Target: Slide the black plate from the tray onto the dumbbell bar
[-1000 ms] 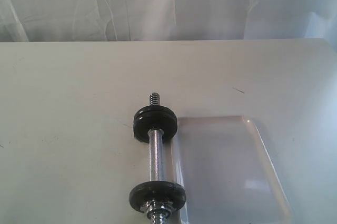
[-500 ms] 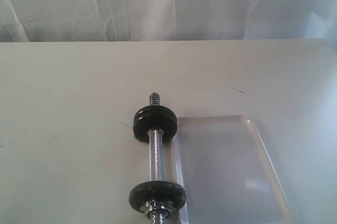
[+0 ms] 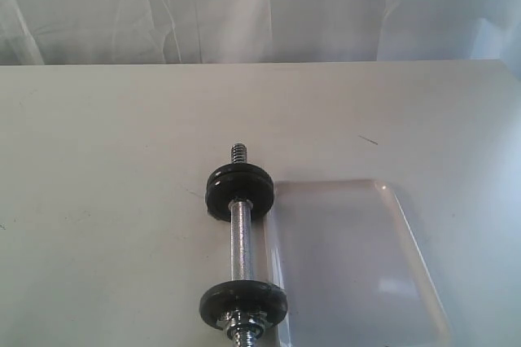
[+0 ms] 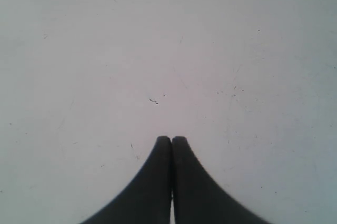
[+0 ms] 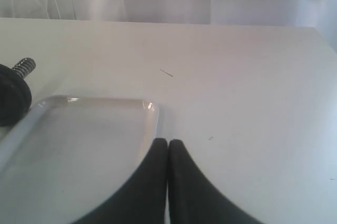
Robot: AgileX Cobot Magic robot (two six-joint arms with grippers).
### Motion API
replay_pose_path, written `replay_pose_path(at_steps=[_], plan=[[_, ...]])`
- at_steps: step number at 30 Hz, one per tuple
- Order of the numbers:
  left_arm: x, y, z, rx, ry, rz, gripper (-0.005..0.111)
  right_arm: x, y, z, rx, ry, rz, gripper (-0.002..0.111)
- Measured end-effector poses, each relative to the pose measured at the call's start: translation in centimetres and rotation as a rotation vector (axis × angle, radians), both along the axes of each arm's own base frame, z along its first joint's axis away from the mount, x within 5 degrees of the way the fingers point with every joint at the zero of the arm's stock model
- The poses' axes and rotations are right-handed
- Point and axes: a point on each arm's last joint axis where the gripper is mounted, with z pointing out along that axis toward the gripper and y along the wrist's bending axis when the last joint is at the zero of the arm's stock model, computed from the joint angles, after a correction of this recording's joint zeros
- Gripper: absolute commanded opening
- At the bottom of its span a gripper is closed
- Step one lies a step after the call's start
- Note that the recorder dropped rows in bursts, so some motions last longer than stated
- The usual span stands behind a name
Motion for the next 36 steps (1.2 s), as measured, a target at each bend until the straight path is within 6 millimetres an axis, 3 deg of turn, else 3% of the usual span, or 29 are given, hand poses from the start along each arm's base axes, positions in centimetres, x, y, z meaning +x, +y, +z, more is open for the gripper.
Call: replay_pose_path(at_steps=[36], plan=[[0.0,0.0,0.0,0.0,0.0,0.0,0.0,0.03,-0.71,-0.14,0.015,0.018,-0.138,0.0]])
